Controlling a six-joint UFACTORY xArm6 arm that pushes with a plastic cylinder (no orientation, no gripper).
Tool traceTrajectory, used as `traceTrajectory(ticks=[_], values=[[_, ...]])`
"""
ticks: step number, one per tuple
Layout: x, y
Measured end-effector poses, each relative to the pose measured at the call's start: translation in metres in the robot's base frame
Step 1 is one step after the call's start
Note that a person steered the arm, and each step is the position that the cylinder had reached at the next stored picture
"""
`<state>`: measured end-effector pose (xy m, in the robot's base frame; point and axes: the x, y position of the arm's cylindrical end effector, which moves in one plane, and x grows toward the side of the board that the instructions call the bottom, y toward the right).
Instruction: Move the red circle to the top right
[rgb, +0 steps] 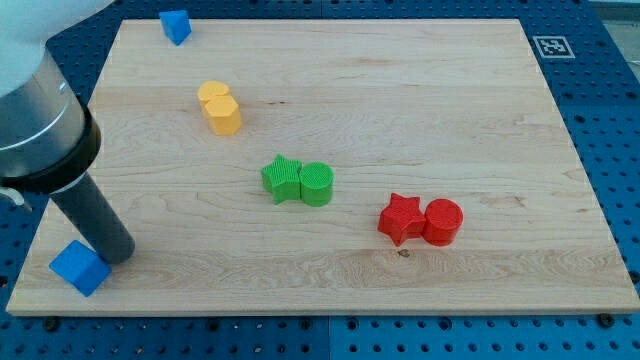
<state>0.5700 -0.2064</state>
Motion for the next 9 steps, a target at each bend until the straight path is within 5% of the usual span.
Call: traceTrajectory(ticks=[3,5,7,9], values=[[-0.01,0.004],[-0.094,0.06],[-0.076,0.083],[-0.017,0.195]])
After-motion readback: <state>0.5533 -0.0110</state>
